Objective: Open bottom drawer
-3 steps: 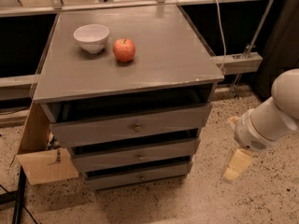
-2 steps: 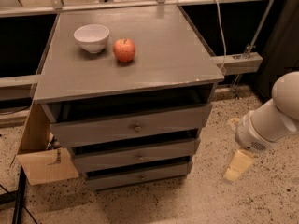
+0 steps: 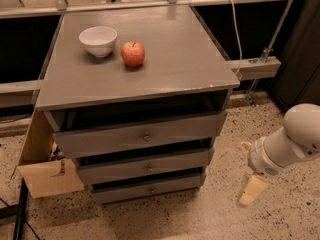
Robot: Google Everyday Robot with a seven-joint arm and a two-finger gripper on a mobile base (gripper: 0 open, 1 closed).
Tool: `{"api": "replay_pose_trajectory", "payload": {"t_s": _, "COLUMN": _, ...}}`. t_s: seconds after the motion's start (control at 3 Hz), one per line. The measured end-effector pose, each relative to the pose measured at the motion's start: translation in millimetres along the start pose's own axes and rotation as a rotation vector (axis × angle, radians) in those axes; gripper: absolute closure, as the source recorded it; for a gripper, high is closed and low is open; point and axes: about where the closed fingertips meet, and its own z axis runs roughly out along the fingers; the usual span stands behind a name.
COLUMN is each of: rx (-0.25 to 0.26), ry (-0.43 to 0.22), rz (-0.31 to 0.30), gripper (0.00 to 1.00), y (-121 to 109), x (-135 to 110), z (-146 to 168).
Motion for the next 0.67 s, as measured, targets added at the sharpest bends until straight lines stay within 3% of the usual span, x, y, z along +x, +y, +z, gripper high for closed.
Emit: {"api": "replay_pose_trajectory", "payload": {"t_s": 0.67, "rx": -0.059, "ry": -0.057, "rz": -0.098, "gripper": 0.00, "y": 3.7, "x": 18.9, "z": 84.6}}
